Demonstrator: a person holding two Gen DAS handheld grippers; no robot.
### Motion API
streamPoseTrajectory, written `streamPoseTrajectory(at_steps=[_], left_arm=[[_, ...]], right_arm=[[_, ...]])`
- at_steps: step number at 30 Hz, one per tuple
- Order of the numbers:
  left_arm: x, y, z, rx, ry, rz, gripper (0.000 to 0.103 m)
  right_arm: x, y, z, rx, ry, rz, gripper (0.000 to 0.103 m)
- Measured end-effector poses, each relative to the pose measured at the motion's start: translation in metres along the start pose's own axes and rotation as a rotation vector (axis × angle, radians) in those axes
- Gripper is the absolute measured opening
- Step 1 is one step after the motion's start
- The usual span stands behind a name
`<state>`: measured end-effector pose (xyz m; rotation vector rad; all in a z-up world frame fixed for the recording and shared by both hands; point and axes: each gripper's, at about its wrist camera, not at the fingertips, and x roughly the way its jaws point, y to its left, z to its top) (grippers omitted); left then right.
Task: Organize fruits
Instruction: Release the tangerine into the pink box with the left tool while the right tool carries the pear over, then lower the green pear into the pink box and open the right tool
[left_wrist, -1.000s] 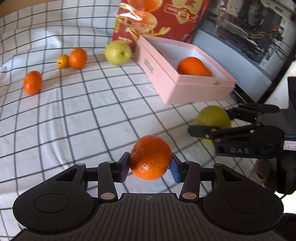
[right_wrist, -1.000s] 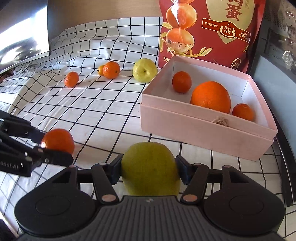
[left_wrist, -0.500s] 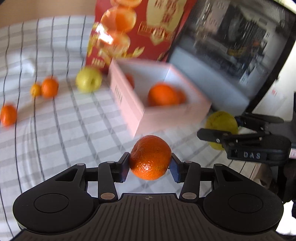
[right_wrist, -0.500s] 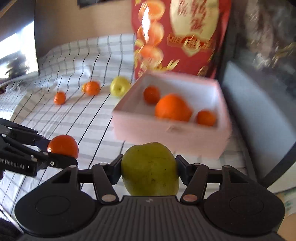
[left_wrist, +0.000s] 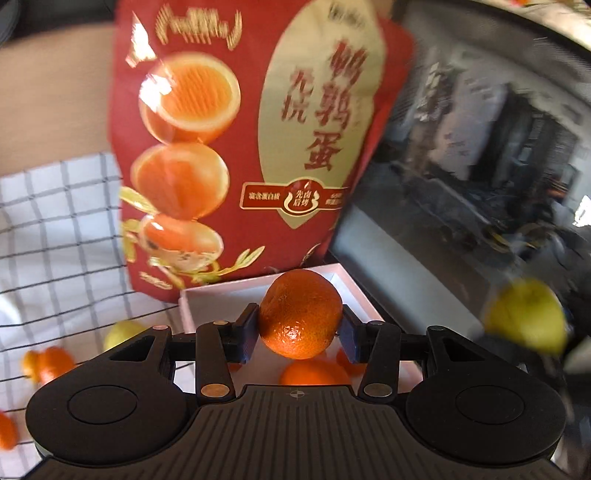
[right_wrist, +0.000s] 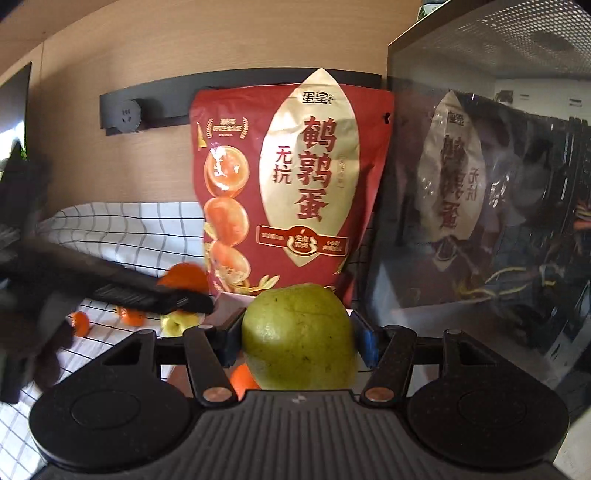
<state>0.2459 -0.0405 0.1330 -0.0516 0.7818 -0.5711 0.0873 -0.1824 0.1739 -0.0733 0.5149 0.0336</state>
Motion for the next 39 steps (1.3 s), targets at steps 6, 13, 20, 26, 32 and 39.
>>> streamPoseTrajectory(at_steps=[6,13,20,26,32,39], left_arm=[[0.055,-0.012,0.017,0.016,0.065,0.064,0.051],[0.064,-0.003,0.017,-0.025,0.044,0.053,0.05],[-0.014,0.033,-0.013,-0.112,-0.107,0.057,0.05],[-0.067,0.062,-0.094,-0.18,-0.044,0.098,0.05],[-0.106,0.089,-0.159,-0.305,0.008,0.143,0.05],[-0.144,0.111,-0.19,-0.39,-0.017,0.213,0.05]], right_arm=[[0.014,-0.005,-0.022,0.03,0.063,0.069,0.059],[0.029,-0.004,-0.051,0.042,0.16,0.11,0.059],[0.046,-0.003,-0.041,0.056,0.166,0.139,0.06],[0.082,0.004,-0.017,0.074,0.185,0.151,0.06],[0.16,0.006,0.002,0.074,0.274,0.099,0.06],[0.233,0.0,-0.002,0.076,0.462,0.004,0.06]])
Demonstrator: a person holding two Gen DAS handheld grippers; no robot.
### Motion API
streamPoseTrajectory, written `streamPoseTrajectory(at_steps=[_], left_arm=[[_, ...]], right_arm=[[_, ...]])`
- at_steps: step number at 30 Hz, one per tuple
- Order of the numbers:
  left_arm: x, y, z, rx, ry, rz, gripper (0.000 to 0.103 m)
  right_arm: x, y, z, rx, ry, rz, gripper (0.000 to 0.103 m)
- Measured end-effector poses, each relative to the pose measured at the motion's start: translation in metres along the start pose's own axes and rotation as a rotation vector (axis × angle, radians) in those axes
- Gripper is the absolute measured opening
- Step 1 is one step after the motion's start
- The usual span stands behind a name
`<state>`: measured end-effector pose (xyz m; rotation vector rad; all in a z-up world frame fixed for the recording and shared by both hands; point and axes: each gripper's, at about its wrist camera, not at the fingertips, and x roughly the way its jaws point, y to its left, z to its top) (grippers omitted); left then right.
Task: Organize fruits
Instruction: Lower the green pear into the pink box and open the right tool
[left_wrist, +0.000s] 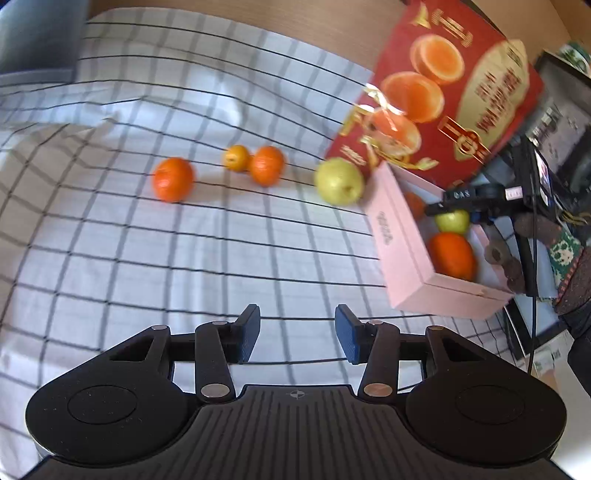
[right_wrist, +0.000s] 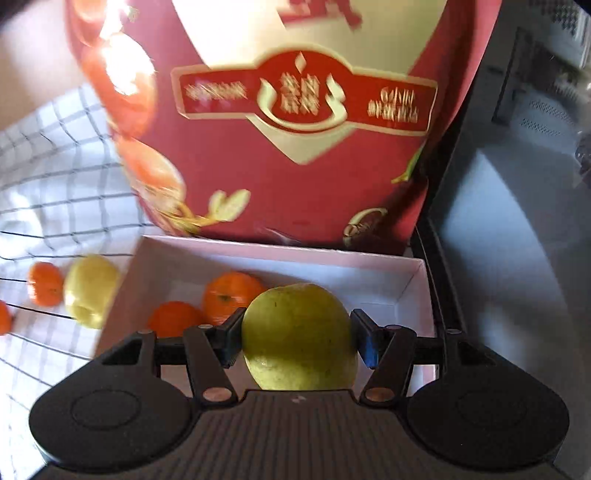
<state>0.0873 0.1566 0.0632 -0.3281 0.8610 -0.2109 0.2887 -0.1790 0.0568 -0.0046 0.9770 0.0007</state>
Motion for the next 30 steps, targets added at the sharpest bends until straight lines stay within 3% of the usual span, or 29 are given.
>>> streamPoseTrajectory(at_steps=[8,17,20,25,30], left_arm=[[0.001,0.008,-0.004,-0.014,0.014,0.001,0.05],[0.007,0.001,-0.003,0.017,0.026,-0.023,0.05],[0.009,0.003,-0.002,0.034,0.018,0.005,0.05],[0.014,0.016,0.01,0.052,-0.019,0.1,0.05],[0.015,0.03,0.025,0.05,-0.057,0.139,0.05]], right_arm=[[0.012,-0.01,0.004,-0.025,0.021,-0.064,0.059],[-0.011,-0.017,0.001,0.019,-0.018,-0.012,0.059],[-0.022,-0.016,-0.005,0.04,-0.041,0.006,0.059],[-0.055,0.012,-0.027,-0.045,-0.133,0.021,0.059],[-0.08,0.063,-0.051,-0.184,-0.215,0.073,0.067]])
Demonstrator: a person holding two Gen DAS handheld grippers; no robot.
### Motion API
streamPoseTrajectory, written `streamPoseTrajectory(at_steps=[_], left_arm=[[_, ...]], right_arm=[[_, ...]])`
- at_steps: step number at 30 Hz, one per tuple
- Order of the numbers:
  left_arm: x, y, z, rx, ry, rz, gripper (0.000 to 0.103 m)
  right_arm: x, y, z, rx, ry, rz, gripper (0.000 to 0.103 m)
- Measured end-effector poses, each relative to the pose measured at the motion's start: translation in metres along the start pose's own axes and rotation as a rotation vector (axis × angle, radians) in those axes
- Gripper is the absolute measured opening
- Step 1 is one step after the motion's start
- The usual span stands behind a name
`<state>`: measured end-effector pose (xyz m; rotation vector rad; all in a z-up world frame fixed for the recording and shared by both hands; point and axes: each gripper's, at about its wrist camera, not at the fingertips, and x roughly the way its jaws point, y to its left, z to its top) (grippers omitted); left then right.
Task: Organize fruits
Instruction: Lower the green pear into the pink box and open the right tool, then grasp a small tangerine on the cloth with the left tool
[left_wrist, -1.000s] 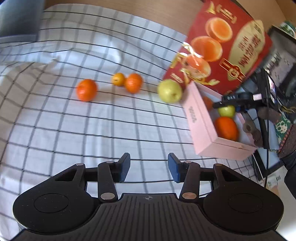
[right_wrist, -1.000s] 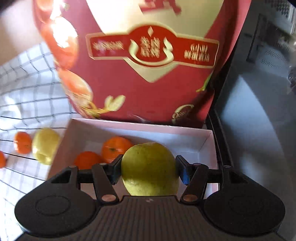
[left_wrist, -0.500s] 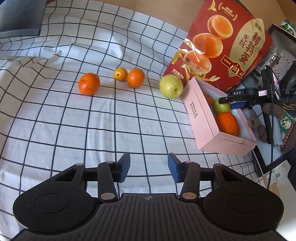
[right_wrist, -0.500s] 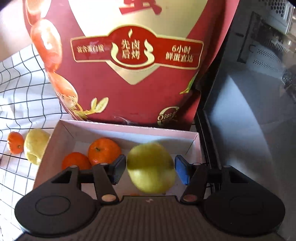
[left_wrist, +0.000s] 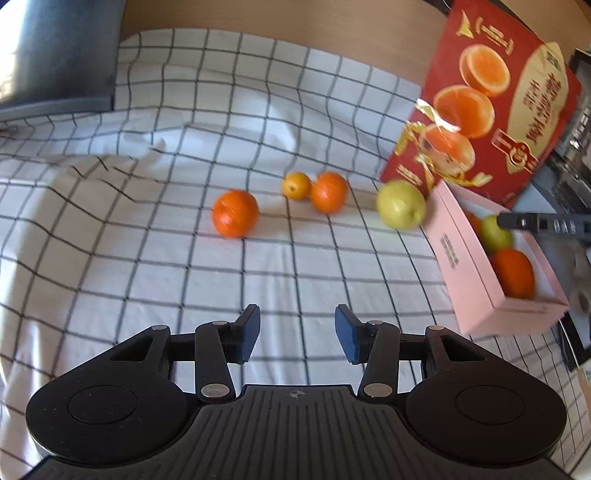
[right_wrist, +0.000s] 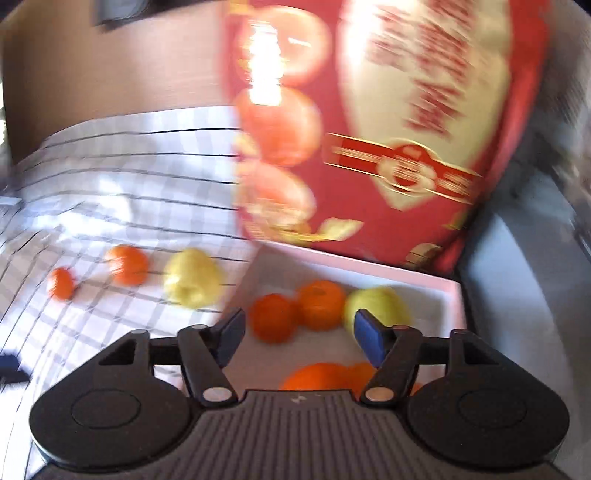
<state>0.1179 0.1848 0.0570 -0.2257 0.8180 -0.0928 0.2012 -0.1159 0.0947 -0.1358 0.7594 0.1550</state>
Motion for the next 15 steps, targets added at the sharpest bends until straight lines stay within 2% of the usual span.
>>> streamPoseTrajectory(at_steps=[5,11,15], left_arm=[[-0.001,0.008,0.005,0.006,-0.017,-0.007,0.05],[-0.005,0.025,-0.002,0.02,-0.004,-0.007,0.05],[-0.012,0.044,-0.007,-0.006,0.005,-0.002,0.05]], right_arm=[[0.001,0.06,0.003,-0.17,-0.038,0.024,0.068],[0.02,0.116,0.012,-0.28,-0.07,0.054,0.068],[0.051,0.146,0.023,-0.254,-0.042,0.121,0.055]])
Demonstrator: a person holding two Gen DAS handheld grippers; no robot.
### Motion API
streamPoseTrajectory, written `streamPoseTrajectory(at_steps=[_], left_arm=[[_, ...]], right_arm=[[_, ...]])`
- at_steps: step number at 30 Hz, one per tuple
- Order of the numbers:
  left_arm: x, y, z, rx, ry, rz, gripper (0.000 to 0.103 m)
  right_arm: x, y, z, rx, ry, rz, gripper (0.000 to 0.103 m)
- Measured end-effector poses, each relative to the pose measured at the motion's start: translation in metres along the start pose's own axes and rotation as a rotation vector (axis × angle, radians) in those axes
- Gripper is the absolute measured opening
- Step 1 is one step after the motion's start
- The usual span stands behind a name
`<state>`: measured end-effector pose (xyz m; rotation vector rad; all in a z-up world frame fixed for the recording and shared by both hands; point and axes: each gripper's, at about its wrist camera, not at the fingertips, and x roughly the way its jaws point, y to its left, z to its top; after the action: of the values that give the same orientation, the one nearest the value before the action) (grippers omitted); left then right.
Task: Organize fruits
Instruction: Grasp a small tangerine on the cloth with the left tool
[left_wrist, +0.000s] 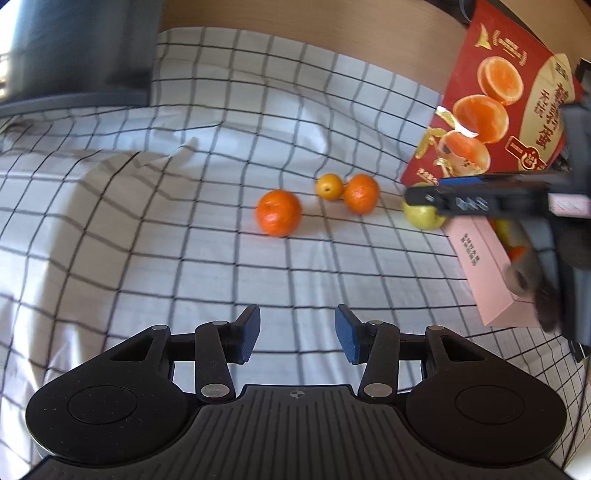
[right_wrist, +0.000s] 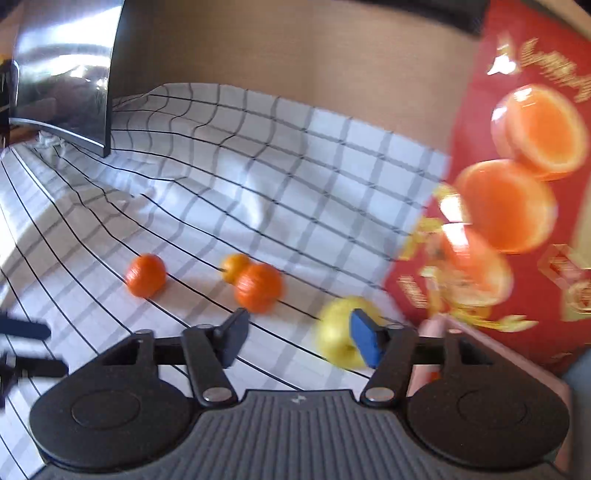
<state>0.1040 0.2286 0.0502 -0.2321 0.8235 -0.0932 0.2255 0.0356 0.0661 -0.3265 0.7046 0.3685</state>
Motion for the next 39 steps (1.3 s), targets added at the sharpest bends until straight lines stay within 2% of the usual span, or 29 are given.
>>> streamPoseTrajectory(at_steps=[6,8,10,16,20,21,25,26,27,30,34,38,39], left_arm=[[-0.008,0.028,-0.003,-0.029,0.003,0.009,0.05],[-0.01,0.034,-0.004,-0.038,0.003,0.011,0.05],[-0.011,0.039,-0.004,-0.039,0.003,0.007,0.05],[-0.012,0.045,-0.004,-0.031,0.005,-0.008,0.05],[-0.011,0.048,-0.004,-0.033,0.006,-0.016,0.05],[-0.01,0.049,-0.004,-0.034,0.006,-0.019,0.05],[-0.006,0.047,-0.003,-0.034,0.007,-0.033,0.05],[-0.004,0.046,-0.002,-0.033,0.006,-0.038,0.05],[-0.003,0.044,-0.002,-0.03,0.004,-0.045,0.05],[0.001,0.035,0.001,-0.008,0.003,-0.063,0.05],[0.01,0.016,0.006,0.042,0.006,-0.088,0.05],[0.028,-0.013,0.018,0.127,-0.013,-0.112,0.05],[0.034,-0.023,0.022,0.156,-0.024,-0.115,0.05]], right_arm=[[0.048,0.015,0.024,0.116,0.027,0.066,0.055],[0.06,0.021,0.032,0.113,0.022,0.075,0.054],[0.07,0.032,0.04,0.041,0.022,0.073,0.05],[0.106,0.069,0.046,-0.215,0.048,0.018,0.047],[0.114,0.082,0.045,-0.323,0.083,0.018,0.031],[0.112,0.083,0.045,-0.325,0.084,0.008,0.026],[0.09,0.072,0.04,-0.218,0.085,0.049,0.025],[0.082,0.071,0.035,-0.194,0.088,0.065,0.012],[0.073,0.07,0.029,-0.178,0.087,0.074,0.011],[0.045,0.064,0.007,-0.112,0.096,0.146,0.011],[0.001,0.05,-0.024,0.003,0.075,0.198,0.011],[-0.039,0.032,-0.053,0.094,0.055,0.159,0.014],[-0.048,0.03,-0.061,0.107,0.055,0.143,0.017]])
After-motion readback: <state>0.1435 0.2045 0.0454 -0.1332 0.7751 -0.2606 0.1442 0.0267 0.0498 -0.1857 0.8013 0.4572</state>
